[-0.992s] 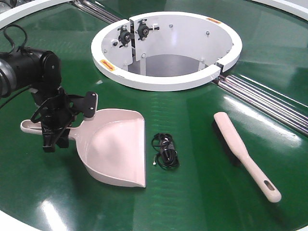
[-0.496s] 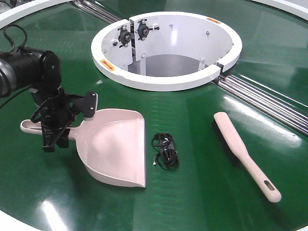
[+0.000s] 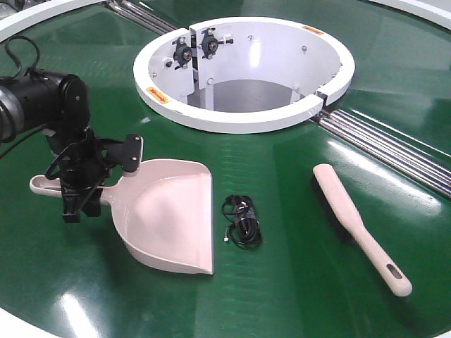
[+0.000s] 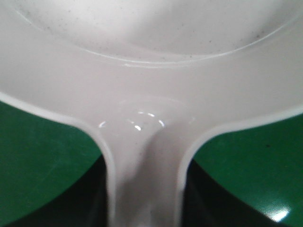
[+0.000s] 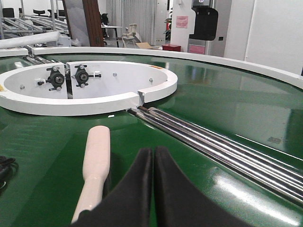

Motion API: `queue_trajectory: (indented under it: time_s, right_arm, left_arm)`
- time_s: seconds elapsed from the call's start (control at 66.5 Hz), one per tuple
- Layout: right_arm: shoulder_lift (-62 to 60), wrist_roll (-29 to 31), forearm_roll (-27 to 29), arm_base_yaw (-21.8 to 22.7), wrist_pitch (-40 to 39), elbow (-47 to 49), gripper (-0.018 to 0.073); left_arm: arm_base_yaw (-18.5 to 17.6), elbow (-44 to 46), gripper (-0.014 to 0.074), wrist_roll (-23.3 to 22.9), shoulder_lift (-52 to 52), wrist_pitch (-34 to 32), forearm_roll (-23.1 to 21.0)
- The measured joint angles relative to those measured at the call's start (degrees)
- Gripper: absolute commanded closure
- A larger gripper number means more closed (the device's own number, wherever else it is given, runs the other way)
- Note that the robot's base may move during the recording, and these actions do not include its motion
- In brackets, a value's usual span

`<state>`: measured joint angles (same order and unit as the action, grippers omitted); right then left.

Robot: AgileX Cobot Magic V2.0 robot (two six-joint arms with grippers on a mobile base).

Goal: Clean and inspect green conveyor with broom and dustpan

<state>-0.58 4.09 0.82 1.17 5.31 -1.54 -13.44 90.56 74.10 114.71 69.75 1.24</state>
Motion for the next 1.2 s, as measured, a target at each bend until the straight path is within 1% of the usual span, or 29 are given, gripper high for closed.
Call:
queue_trajectory:
  time_s: [0.436, 0.602, 0.677, 0.767, 0.917, 1.038, 1.203]
  right_arm:
    - [0.0, 0.0, 0.0, 0.0, -0.1, 0.0, 0.0569]
    - [0.0, 0.2, 0.0, 0.0, -6.8, -0.1, 0.0569]
    - [0.0, -0.2, 0.0, 0.0, -7.8, 0.2, 0.0569]
    - [0.0, -0.5, 0.0, 0.0, -6.1, 2.7, 0.0569]
    - [3.5, -0.7, 0.0, 0.0, 1.4, 10.5, 0.0569]
    - [9.7, -0.7, 0.0, 0.0, 6.2, 16.2, 0.0569]
    - [20.7, -0.7, 0.9, 0.0, 11.1, 20.9, 0.0569]
  left_arm:
    - [0.0, 0.0, 0.0594, 0.0, 0.0, 0.0, 0.0]
    - [0.0, 0.0, 0.0594, 0.0, 0.0, 0.0, 0.0]
    - [0.0, 0.0, 0.0594, 0.0, 0.0, 0.0, 0.0]
    - [0.0, 0.0, 0.0594, 0.0, 0.0, 0.0, 0.0]
    - [0.0, 0.0, 0.0594, 0.0, 0.0, 0.0, 0.0]
    - [0.0, 0.0, 0.0594, 0.0, 0.0, 0.0, 0.0]
    - [0.0, 0.0, 0.0594, 0.0, 0.0, 0.0, 0.0]
